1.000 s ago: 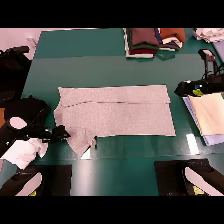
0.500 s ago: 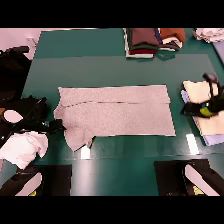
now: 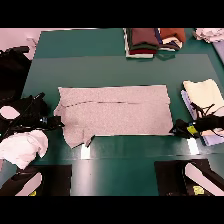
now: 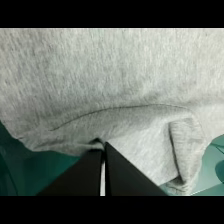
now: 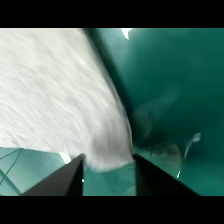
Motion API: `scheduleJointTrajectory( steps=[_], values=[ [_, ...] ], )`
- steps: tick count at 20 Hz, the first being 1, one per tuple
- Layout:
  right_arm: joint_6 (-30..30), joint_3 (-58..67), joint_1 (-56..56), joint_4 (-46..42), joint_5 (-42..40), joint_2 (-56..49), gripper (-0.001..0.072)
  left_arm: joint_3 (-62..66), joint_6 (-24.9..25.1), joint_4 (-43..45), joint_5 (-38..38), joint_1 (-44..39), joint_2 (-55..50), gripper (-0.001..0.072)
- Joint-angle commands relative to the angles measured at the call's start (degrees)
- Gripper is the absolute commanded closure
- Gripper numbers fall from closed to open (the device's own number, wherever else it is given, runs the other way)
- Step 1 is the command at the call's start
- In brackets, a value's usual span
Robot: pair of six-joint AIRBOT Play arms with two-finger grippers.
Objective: Fold the shirts.
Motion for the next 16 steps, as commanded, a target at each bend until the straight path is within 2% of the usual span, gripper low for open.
scheduleJointTrajectory(
  steps=[1,2,3,5,7,11,13,16],
  values=[
    [-0.5,1.7,7.3,1.6,-4.5,-3.0,0.0496,0.2,0.3,0.1,-0.1,0.0,0.0,0.0689],
    [-0.5,3.0,9.8,0.3,-4.5,-3.5,0.0621,0.3,1.3,0.4,-0.9,0.0,0.0,0.0689],
    [-0.5,4.5,12.6,-1.8,-3.9,-3.6,0.07,0.8,1.3,1.9,-2.5,0.0,0.0,0.069],
    [0.2,7.6,16.5,-7.6,-0.5,-2.7,0.0701,2.1,1.2,5.5,-6.3,0.0,1.5,0.069],
    [2.1,9.4,18.6,-13.8,3.1,1.2,0.0701,2.1,0.0,8.9,-9.1,0.0,7.3,0.0691],
    [2.6,10.2,17.7,-19.2,10.3,12.2,0.0701,2.1,-0.2,9.0,-18.6,0.0,16.9,0.0691],
    [2.6,10.2,15.7,-19.5,11.1,16.1,0.0701,3.1,-0.2,8.2,-19.0,0.0,17.1,0.0691],
    [2.6,10.3,14.3,-19.4,9.9,17.8,0.0701,6.6,1.2,8.1,-15.2,0.0,15.2,0.0691]
  ],
)
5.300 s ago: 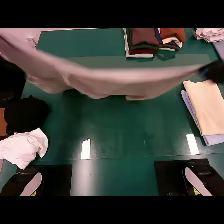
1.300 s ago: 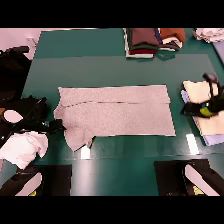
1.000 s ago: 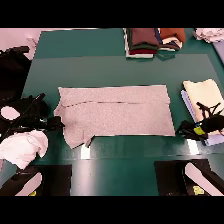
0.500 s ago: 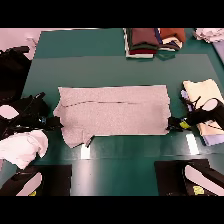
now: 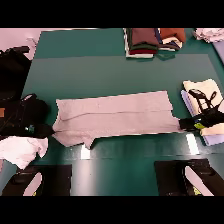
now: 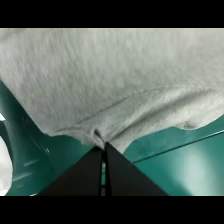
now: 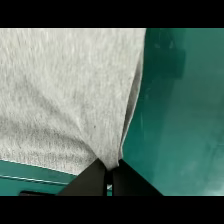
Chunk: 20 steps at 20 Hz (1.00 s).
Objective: Fold the shirts.
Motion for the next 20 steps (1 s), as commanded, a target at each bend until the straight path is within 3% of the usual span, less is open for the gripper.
scheduleJointTrajectory(
  steps=[1,10,17,18,19,20],
  values=[
    [0.2,0.6,-0.8,-1.4,0.3,1.7,0.0702,3.8,1.4,-0.1,3.1,0.0,-1.6,0.0691],
    [2.9,23.1,7.1,-1.0,-7.3,-24.5,0.0701,13.6,9.7,-1.2,18.8,0.0,-27.1,0.0689],
    [3.1,35.2,7.5,4.6,-7.5,-39.1,0.0698,21.2,9.9,-2.1,22.1,0.0,-37.7,0.0684],
    [2.7,36.4,7.5,5.3,-7.9,-40.4,0.0654,22.1,9.6,-2.3,22.2,0.0,-37.7,0.0497],
    [1.9,37.5,7.4,6.5,-8.4,-41.3,0.0495,23.0,8.5,-2.4,22.3,0.0,-37.7,0.0279],
    [1.1,38.4,6.9,8.4,-8.7,-41.9,0.0387,24.2,7.1,-2.4,22.0,0.0,-37.7,0.0284]
  ],
)
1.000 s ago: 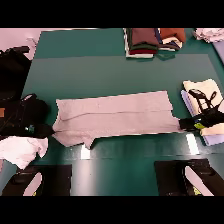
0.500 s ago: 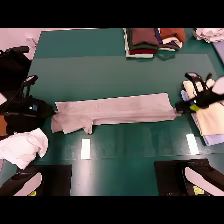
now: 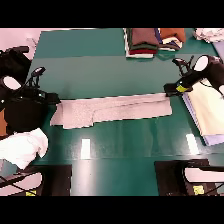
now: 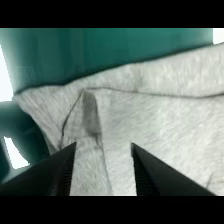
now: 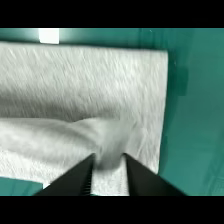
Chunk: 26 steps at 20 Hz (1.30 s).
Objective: Fold the shirts.
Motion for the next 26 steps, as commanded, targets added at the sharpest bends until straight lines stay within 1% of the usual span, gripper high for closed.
scheduleJointTrajectory(
  steps=[1,2,3,4,5,7,9,11,14,16,17,18,20,21,23,26],
  values=[
    [-3.2,3.9,-1.4,7.3,-1.1,-3.5,0.0322,4.0,-3.0,-0.7,-0.1,0.0,-1.2,0.0286],
    [-4.8,3.8,-2.6,10.3,-1.1,-3.2,0.0268,5.4,-3.7,-1.3,-0.9,0.0,-1.2,0.0287],
    [-6.3,3.1,-4.4,12.8,-0.9,-2.8,0.0228,6.5,-3.9,-2.6,-1.6,0.0,-1.2,0.0297],
    [-7.3,1.8,-6.4,14.1,-0.8,-2.1,0.0195,7.2,-3.6,-4.5,-2.4,0.0,-1.2,0.0555],
    [-8.0,0.0,-8.5,14.4,-0.5,-1.3,0.0183,7.4,-2.8,-6.4,-3.0,0.0,-1.1,0.0683],
    [-9.7,-5.0,-13.9,15.1,-0.5,0.1,0.0177,7.3,-2.5,-9.4,-3.2,-1.3,-1.1,0.0688],
    [-12.4,-10.1,-20.1,19.9,-0.7,-0.1,0.0178,7.2,-2.7,-9.4,-2.6,-5.4,-1.2,0.0688],
    [-14.4,-13.7,-23.9,24.1,-1.2,-1.5,0.018,7.2,-4.8,-9.2,-0.3,-10.9,-1.2,0.0688],
    [-16.0,-16.1,-23.8,27.5,-1.2,-4.9,0.0181,7.2,-8.3,-9.1,6.0,-18.6,-1.5,0.0688],
    [-17.2,-16.2,-21.3,30.3,-2.2,-7.2,0.0233,7.3,-10.7,-9.1,8.9,-22.9,-2.8,0.0689],
    [-18.3,-16.1,-19.6,31.5,-2.7,-7.9,0.0315,7.3,-11.4,-9.1,10.2,-25.0,-4.0,0.0689],
    [-19.3,-15.6,-17.7,32.0,-3.1,-8.5,0.0413,7.3,-11.8,-9.2,11.5,-26.8,-5.2,0.0689],
    [-20.6,-12.8,-14.7,31.9,-2.2,-8.5,0.068,7.5,-13.0,-9.3,14.2,-30.2,-8.4,0.0689],
    [-20.7,-10.6,-13.9,31.9,-0.9,-7.7,0.0701,8.6,-13.1,-9.3,14.2,-31.4,-10.5,0.0689],
    [-20.1,-5.4,-12.9,32.0,1.4,-4.2,0.0701,11.6,-13.1,-9.3,13.2,-33.5,-14.9,0.0689],
    [-16.0,2.1,-9.8,32.5,2.9,2.4,0.0701,16.5,-13.2,-9.4,12.8,-35.8,-20.8,0.0689]
  ],
)
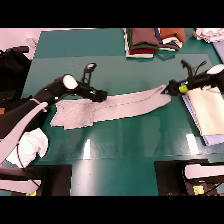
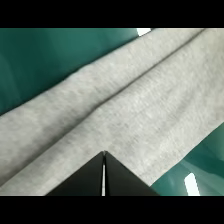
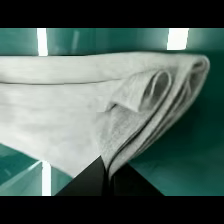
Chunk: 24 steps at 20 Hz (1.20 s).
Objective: Fold the shirts.
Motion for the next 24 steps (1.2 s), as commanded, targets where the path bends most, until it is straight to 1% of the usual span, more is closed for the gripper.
scheduleJointTrajectory(
  steps=[1,4,7,11,13,15,18,20,22,24],
  values=[
    [3.6,8.5,4.4,0.8,2.1,6.4,0.0701,5.2,-0.5,0.0,0.0,-3.3,-6.9,0.0688],
    [6.4,14.7,10.2,0.8,2.5,9.9,0.0701,7.5,-0.5,-0.4,-0.3,-4.1,-10.1,0.0689],
    [9.1,20.0,15.7,0.8,2.6,10.1,0.0701,7.6,-0.5,-0.7,-0.3,-4.1,-11.3,0.0689],
    [10.8,23.7,21.7,0.8,1.9,10.1,0.0701,7.6,-0.5,-1.0,0.3,-4.1,-11.4,0.0688],
    [11.1,24.8,24.0,0.8,1.4,10.0,0.0701,9.1,-0.5,-0.9,-2.3,-3.3,-11.2,0.0689],
    [11.9,26.1,26.4,0.9,0.6,9.4,0.0701,11.0,-0.6,0.5,-5.4,-0.6,-9.5,0.0689],
    [12.4,28.4,32.2,2.5,-0.1,6.7,0.0701,11.8,-1.1,6.0,-8.4,6.9,-1.3,0.0688],
    [12.3,29.8,38.6,3.9,-2.6,3.5,0.0701,11.8,-1.1,10.0,-10.2,13.3,6.1,0.0688],
    [11.6,31.8,46.4,4.0,-7.2,-1.3,0.07,11.8,-1.1,13.1,-11.5,19.5,13.7,0.0688],
    [11.6,34.6,54.4,4.0,-13.9,-7.5,0.07,11.8,-1.1,16.3,-12.2,24.5,20.2,0.0688]
  ],
)
